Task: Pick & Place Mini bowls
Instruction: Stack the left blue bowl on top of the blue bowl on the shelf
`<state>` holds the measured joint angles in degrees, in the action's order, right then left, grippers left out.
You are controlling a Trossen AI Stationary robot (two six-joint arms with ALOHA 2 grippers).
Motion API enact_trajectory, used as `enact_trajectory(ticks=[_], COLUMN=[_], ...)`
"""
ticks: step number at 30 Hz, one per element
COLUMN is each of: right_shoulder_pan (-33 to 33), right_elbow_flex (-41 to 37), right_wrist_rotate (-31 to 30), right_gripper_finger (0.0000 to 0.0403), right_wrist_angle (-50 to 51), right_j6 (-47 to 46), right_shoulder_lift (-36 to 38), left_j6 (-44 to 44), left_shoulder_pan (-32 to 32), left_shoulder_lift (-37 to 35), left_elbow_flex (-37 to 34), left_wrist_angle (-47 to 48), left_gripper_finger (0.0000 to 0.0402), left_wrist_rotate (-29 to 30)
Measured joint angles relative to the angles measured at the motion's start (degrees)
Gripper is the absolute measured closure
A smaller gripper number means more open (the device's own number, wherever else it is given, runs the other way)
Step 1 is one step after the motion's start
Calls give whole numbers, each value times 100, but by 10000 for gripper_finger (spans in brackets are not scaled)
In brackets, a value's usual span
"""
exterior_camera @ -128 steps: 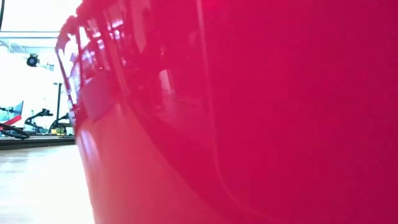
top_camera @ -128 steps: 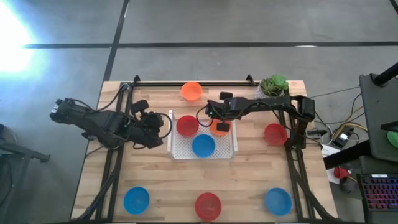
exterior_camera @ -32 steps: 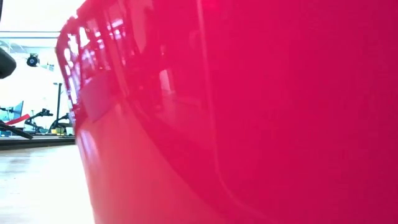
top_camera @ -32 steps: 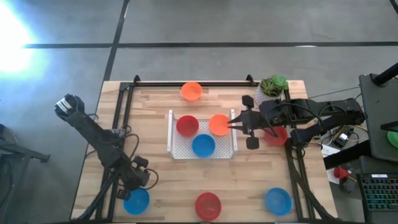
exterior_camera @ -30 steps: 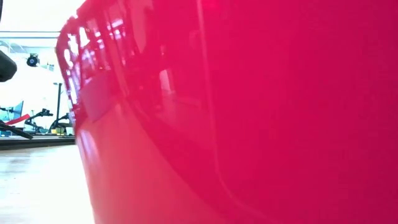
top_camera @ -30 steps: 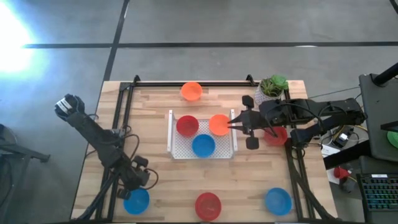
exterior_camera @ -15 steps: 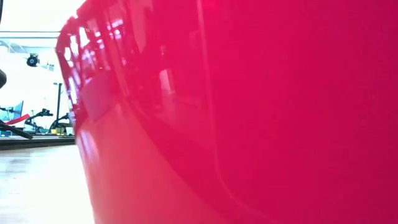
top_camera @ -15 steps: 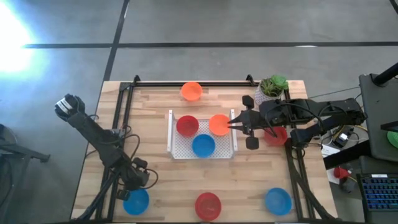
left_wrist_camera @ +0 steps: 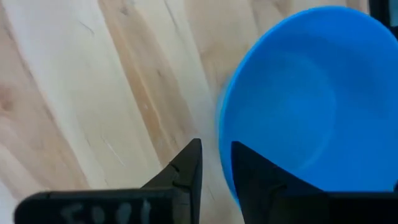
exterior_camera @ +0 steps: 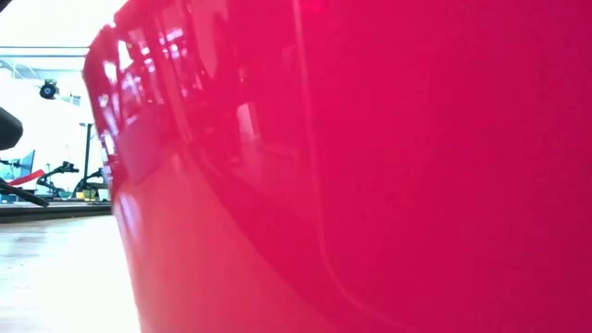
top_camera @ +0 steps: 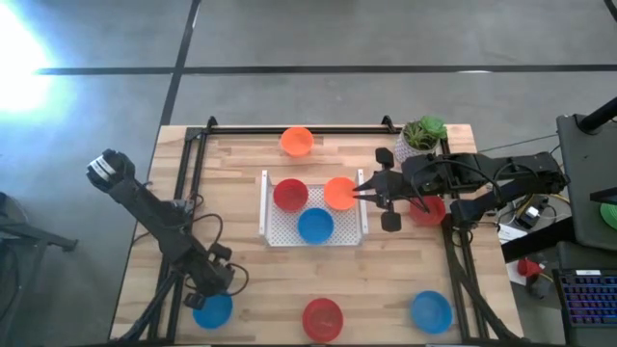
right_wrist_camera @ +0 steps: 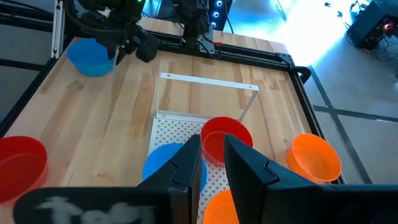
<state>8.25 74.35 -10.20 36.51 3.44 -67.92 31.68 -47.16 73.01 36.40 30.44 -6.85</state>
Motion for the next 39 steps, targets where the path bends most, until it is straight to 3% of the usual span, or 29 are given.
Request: enact_trajectory(ticks=[8, 19, 25, 30, 39], right_shoulder_pan=[0, 0, 0, 0, 0], right_elbow_flex=[0, 0, 0, 0, 0], right_wrist_rotate=[2, 4, 9, 20, 17], right_gripper_finger=[337, 337, 337, 337, 337], right_wrist_angle=[0, -2, -32, -66, -90], right_j6=[18, 17, 59, 59, 59], right_shoulder_lift=[0, 0, 0, 0, 0], left_j6=[200, 628, 805, 993, -89], left_shoulder_pan=[2, 13, 99, 479, 1802], left_shoulder_lift=[0, -241, -717, -1020, -1095], left_elbow_flex=[0, 512, 998, 1304, 2303], left_wrist_angle=[0, 69, 467, 555, 740], left_gripper_finger=[395, 400, 401, 401, 401], left_wrist_rotate=[208, 788, 1526, 2067, 2108])
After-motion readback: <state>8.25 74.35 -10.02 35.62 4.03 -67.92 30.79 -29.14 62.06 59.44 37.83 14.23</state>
